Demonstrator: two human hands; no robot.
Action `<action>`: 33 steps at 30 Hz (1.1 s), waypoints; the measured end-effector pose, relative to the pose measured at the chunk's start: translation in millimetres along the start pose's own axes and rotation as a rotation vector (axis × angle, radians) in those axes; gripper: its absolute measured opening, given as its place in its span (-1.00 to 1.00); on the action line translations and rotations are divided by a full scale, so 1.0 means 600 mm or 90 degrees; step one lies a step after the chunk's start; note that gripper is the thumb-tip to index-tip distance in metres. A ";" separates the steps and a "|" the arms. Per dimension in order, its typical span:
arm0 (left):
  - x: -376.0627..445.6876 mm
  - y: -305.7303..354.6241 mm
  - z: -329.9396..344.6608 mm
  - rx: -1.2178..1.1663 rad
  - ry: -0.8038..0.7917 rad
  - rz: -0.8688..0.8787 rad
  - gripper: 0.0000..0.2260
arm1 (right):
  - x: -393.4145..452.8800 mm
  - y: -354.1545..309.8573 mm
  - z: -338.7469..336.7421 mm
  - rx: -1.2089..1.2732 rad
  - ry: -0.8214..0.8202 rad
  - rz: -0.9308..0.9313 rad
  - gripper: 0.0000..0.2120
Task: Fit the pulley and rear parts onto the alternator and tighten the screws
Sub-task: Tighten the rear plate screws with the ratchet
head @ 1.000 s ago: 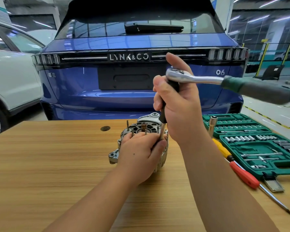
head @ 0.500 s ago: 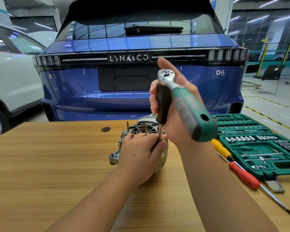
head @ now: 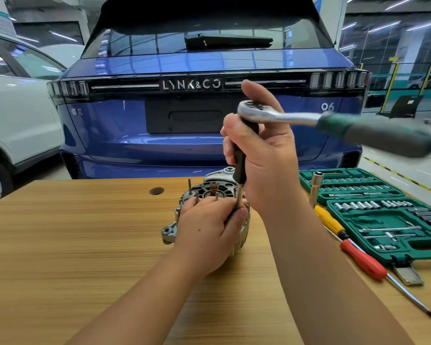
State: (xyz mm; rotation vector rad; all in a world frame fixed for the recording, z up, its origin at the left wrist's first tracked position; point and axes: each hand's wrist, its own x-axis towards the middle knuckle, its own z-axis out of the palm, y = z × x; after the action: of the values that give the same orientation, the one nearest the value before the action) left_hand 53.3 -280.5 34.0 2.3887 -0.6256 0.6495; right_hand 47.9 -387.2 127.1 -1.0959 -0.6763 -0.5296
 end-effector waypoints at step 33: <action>-0.001 -0.004 0.003 0.015 0.008 0.011 -0.66 | 0.004 0.011 -0.005 0.036 -0.021 -0.025 -0.65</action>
State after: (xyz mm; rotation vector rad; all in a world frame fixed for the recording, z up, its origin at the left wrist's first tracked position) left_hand 54.9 -280.1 31.4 2.4018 -0.6370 0.6832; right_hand 54.7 -387.8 123.9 -1.0425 -0.7381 -0.5248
